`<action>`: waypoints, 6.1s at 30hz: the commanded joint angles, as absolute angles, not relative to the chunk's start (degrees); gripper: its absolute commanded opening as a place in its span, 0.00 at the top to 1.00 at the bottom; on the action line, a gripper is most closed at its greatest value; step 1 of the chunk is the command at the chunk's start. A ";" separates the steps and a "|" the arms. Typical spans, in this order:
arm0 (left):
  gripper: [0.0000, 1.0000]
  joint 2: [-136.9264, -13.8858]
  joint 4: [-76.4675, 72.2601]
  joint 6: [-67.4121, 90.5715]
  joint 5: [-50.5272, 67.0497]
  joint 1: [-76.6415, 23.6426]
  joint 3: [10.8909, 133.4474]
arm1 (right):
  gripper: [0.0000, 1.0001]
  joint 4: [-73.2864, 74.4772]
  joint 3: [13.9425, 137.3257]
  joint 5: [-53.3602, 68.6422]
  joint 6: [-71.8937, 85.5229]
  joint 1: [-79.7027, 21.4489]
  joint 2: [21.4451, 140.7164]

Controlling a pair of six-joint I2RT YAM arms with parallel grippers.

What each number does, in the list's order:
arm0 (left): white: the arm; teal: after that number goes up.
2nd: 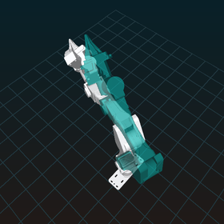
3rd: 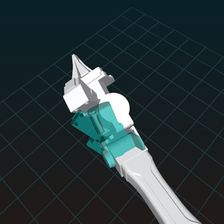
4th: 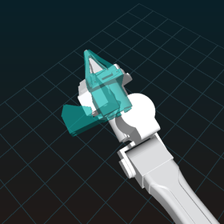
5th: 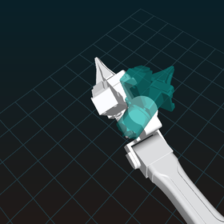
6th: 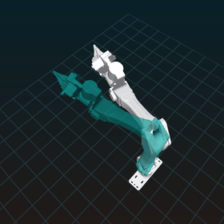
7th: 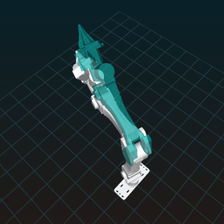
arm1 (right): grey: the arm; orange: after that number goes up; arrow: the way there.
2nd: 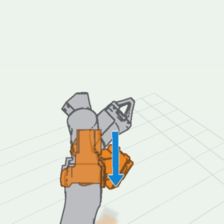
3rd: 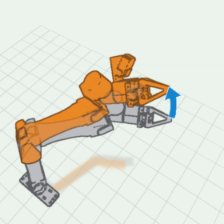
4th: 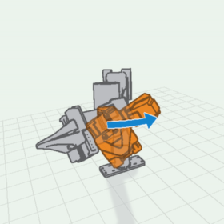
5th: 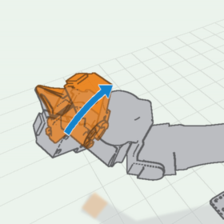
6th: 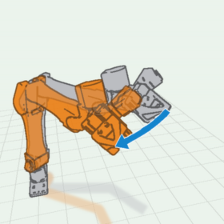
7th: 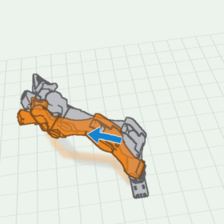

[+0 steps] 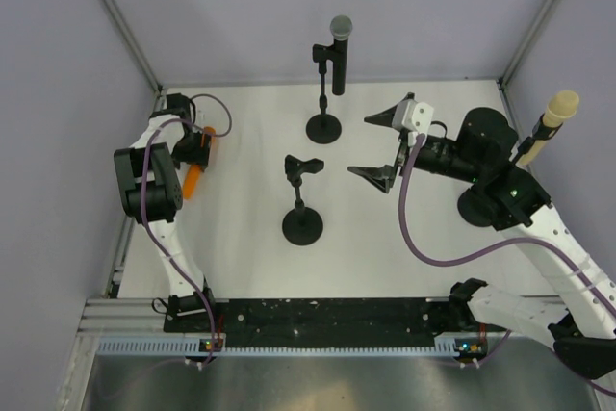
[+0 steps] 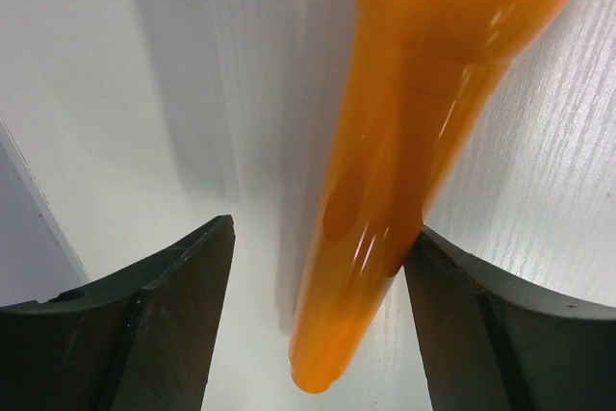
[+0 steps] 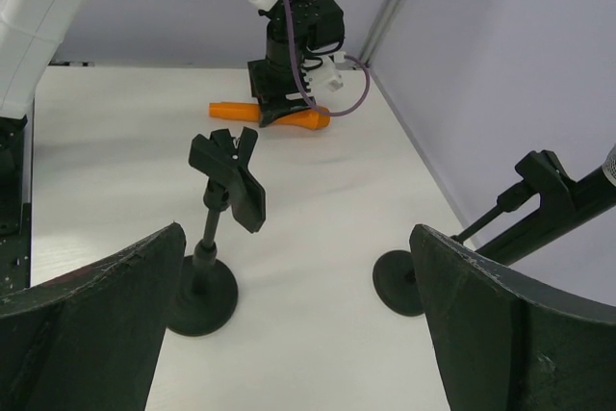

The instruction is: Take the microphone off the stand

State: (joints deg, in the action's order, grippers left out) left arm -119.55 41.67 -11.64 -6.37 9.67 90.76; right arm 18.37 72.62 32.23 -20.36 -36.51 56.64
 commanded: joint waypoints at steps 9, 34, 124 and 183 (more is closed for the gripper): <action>0.23 -119.62 42.01 -10.20 -5.54 9.84 92.46 | 0.01 16.17 71.98 32.96 -20.04 -36.65 55.37; 0.01 -95.56 41.23 -9.93 6.92 9.84 86.58 | 0.01 16.08 69.09 33.48 -23.46 -36.65 56.78; 0.01 -58.89 -27.16 -5.01 53.17 8.61 28.57 | 0.58 -52.21 37.79 1.49 -10.20 -60.03 91.23; 0.02 -68.82 -0.26 -8.00 48.96 -21.88 58.01 | 1.00 -12.48 68.82 18.28 8.07 -42.11 76.20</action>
State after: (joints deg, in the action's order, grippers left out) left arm -68.51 0.25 -11.46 48.58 -21.04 55.99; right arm -4.64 67.18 18.61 3.84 -44.34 80.79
